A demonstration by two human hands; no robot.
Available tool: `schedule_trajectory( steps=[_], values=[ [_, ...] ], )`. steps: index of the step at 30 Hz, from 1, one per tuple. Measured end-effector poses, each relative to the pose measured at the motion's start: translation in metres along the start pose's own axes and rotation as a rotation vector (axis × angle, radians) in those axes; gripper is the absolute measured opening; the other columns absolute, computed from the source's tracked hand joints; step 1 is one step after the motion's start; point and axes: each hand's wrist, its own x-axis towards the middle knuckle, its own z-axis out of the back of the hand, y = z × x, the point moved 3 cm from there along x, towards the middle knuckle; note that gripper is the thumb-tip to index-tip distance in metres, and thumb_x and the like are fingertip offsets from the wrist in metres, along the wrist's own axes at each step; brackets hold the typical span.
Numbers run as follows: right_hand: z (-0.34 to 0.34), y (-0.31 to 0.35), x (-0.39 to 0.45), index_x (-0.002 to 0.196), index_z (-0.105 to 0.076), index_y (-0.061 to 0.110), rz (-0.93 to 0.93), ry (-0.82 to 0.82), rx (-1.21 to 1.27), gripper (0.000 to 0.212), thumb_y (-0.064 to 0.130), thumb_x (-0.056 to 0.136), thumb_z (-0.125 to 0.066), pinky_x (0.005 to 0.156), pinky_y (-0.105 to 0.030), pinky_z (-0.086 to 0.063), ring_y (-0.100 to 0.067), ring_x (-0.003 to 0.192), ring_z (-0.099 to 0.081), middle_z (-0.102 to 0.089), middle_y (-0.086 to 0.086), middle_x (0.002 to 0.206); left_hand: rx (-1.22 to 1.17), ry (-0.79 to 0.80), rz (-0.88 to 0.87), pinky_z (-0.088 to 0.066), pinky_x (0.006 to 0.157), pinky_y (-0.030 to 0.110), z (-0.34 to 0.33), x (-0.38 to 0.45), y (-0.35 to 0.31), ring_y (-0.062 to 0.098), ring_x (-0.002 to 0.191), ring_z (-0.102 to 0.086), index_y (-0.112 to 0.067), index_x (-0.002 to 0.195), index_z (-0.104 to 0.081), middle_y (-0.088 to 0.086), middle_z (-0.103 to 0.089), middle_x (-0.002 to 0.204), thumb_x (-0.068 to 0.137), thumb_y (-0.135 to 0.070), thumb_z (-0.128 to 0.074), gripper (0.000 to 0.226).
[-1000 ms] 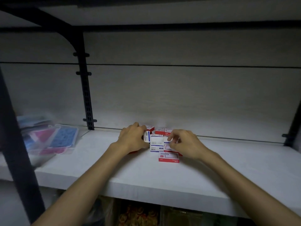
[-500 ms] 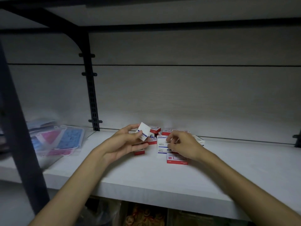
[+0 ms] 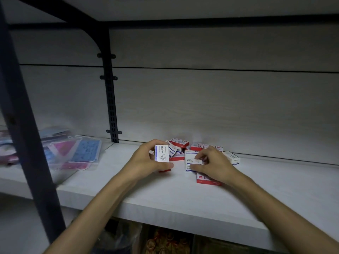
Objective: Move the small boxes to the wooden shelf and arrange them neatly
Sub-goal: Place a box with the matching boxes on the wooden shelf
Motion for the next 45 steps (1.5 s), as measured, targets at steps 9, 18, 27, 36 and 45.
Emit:
schedule_trajectory(
  steps=[9, 18, 27, 36, 45],
  values=[
    [-0.001, 0.003, -0.007, 0.108, -0.067, 0.03, 0.064, 0.054, 0.051, 0.042, 0.041, 0.072, -0.085, 0.074, -0.011, -0.04, -0.005, 0.093, -0.053, -0.056, 0.012, 0.103, -0.082, -0.04, 0.155, -0.063, 0.067, 0.035, -0.001, -0.009, 0.008, 0.016, 0.071, -0.073, -0.024, 0.105, -0.065, 0.0, -0.073, 0.096, 0.058, -0.022, -0.097, 0.057],
    [-0.005, 0.006, -0.007, 0.104, -0.066, 0.032, 0.132, 0.05, 0.125, 0.044, 0.037, 0.067, -0.09, 0.084, -0.028, -0.048, -0.008, 0.095, -0.055, -0.058, 0.009, 0.103, -0.222, -0.006, 0.256, -0.058, 0.052, 0.034, -0.001, -0.022, 0.02, 0.021, 0.054, -0.057, -0.012, 0.114, -0.047, 0.006, -0.075, 0.091, 0.065, -0.003, -0.092, 0.067],
    [0.003, 0.006, -0.012, 0.102, -0.064, 0.028, 0.052, 0.014, 0.47, 0.051, 0.019, 0.063, -0.095, 0.06, -0.02, -0.052, 0.0, 0.073, -0.065, -0.072, 0.009, 0.101, -0.379, 0.013, 0.18, -0.058, 0.075, 0.023, -0.001, -0.029, 0.023, 0.015, 0.09, -0.073, -0.016, 0.118, -0.054, 0.008, -0.073, 0.107, 0.074, 0.003, -0.083, 0.056],
    [0.026, 0.015, -0.051, 0.108, -0.071, 0.016, -0.049, -0.054, 0.835, 0.04, 0.005, 0.073, -0.085, 0.074, -0.035, -0.062, -0.023, 0.09, -0.074, -0.076, -0.002, 0.105, -0.345, 0.031, 0.055, -0.054, 0.07, 0.016, 0.002, -0.029, 0.016, 0.006, 0.087, -0.072, -0.014, 0.11, -0.071, -0.002, -0.077, 0.098, 0.07, 0.003, -0.086, 0.046],
    [0.057, -0.005, -0.135, 0.109, -0.069, 0.009, -0.111, -0.137, 0.873, 0.044, -0.004, 0.069, -0.082, 0.066, -0.027, -0.057, -0.02, 0.083, -0.072, -0.074, -0.014, 0.108, -0.336, 0.205, -0.115, -0.058, 0.075, 0.022, -0.055, -0.041, -0.016, 0.007, 0.091, -0.073, -0.018, 0.112, -0.068, -0.006, -0.074, 0.103, 0.073, 0.003, -0.083, 0.047]
  ],
)
